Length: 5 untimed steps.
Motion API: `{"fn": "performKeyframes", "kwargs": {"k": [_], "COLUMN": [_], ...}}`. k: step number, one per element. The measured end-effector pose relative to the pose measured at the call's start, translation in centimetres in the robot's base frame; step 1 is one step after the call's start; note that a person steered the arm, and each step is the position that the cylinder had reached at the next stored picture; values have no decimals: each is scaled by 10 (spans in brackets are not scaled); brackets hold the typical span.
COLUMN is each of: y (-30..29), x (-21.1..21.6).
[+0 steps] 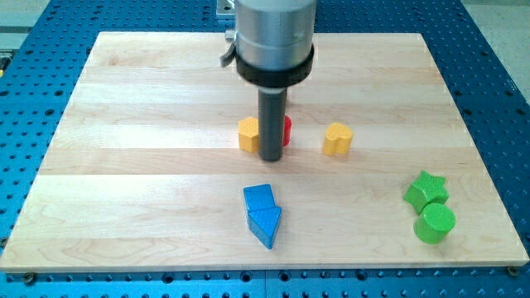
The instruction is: Slide the red star to the top left side of the board
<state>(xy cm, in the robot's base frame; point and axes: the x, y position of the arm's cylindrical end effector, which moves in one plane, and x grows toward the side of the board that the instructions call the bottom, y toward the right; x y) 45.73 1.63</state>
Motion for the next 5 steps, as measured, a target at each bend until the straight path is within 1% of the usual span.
{"fn": "performKeyframes", "kwargs": {"k": [1, 2, 3, 4, 5], "y": [19, 21, 41, 62, 60], "x": [-48, -64, -43, -74, -75]}}
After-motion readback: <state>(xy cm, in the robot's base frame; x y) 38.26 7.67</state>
